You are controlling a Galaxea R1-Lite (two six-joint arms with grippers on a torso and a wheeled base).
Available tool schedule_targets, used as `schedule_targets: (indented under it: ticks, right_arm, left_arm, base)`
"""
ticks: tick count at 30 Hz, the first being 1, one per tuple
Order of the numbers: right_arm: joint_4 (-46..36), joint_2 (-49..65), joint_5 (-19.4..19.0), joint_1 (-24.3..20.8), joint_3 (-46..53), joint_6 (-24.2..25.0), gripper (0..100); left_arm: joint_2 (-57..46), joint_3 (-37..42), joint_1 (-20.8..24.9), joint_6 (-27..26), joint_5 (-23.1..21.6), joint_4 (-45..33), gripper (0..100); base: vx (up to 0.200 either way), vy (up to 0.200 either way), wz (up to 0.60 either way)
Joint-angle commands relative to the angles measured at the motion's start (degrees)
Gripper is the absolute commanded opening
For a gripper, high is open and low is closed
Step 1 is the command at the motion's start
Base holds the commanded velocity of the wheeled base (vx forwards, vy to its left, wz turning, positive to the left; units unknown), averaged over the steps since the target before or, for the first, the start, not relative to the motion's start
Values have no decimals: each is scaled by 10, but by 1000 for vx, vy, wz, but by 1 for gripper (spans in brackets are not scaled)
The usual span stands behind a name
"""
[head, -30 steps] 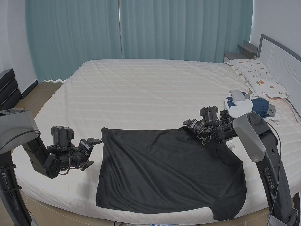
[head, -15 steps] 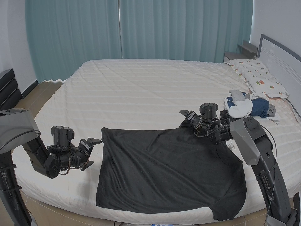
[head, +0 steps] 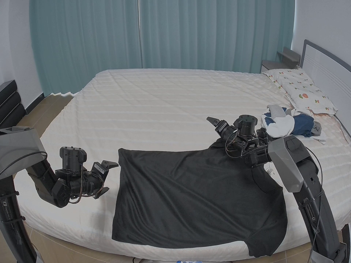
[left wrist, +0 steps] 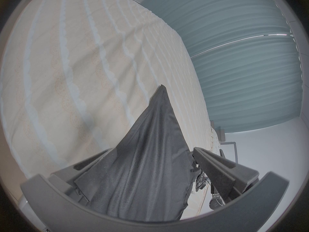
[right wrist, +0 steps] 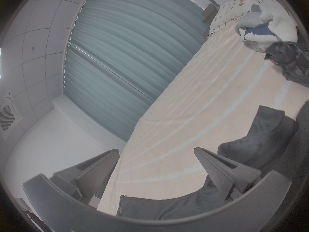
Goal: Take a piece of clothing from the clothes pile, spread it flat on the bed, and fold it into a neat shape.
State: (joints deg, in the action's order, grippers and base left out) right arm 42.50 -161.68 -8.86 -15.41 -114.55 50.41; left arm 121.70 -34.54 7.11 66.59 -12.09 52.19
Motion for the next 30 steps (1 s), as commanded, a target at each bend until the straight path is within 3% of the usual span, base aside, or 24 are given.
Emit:
schedule_targets:
  ticks: [1, 10, 16, 24, 30]
  right_arm:
    - [-30, 2, 31, 2, 0, -9, 100]
    - [-65, 9, 82, 9, 0, -87, 100]
    - [-85, 19, 113, 18, 8, -100, 100]
    - [-70, 95, 117, 42, 128, -106, 100]
    - [-21, 170, 107, 44, 271, -109, 100]
  left_arm:
    - [1, 0, 0, 0, 0, 0, 100]
    - [1, 0, 0, 0, -1, 0, 100]
    - [1, 0, 0, 0, -1, 0, 100]
    - [1, -1, 0, 1, -1, 0, 100]
    - [1, -1, 0, 2, -1, 0, 100]
  base:
    - [0, 0, 0]
    - [0, 0, 0]
    - [0, 0, 0]
    - [0, 0, 0]
    - [0, 0, 0]
